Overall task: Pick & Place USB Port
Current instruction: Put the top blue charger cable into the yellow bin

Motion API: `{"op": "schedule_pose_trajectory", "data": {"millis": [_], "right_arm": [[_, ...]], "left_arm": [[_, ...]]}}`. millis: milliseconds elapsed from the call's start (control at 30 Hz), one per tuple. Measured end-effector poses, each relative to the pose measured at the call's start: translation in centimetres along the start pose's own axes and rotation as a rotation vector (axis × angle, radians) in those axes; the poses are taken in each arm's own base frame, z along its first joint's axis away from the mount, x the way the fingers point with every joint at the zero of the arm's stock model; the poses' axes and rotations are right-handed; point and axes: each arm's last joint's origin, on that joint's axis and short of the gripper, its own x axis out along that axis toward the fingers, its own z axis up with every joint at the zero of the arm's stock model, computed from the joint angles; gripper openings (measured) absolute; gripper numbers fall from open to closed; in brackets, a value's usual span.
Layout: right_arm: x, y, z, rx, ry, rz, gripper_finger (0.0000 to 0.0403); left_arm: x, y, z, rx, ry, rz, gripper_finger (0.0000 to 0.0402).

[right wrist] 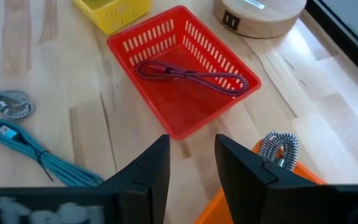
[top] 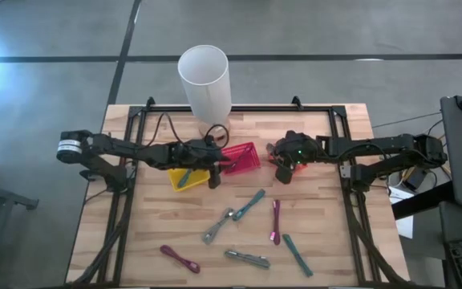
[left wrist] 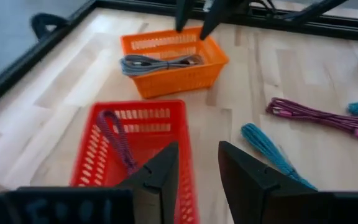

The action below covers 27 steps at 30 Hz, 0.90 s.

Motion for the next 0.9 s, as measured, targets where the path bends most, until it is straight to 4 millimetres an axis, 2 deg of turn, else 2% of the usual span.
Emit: {"op": "schedule_pose_trajectory", "data": {"millis": [200, 500, 733, 900], "right_arm": [[0.0, 0.0, 0.0, -0.044, 0.000, 0.001, 0.0128], [0.0, 0.1, 0.4, -0.127, -0.039, 0.004, 0.0128], [-0.4, 0.2, 1.7, -0.182, -0.099, 0.007, 0.0135], [-0.9, 0.3, 2.7, -0.222, -0.143, 0.006, 0.0137]], "left_arm": [[-0.1, -1.2, -0.1, 0.015, 0.002, -0.056, 0.0119], [-0.6, -4.6, -0.4, 0.063, -0.004, -0.161, 0.0120], [-1.2, -7.3, -0.9, 0.102, -0.002, -0.241, 0.0120], [-1.5, -8.2, -1.0, 0.103, 0.001, -0.263, 0.0120]]}}
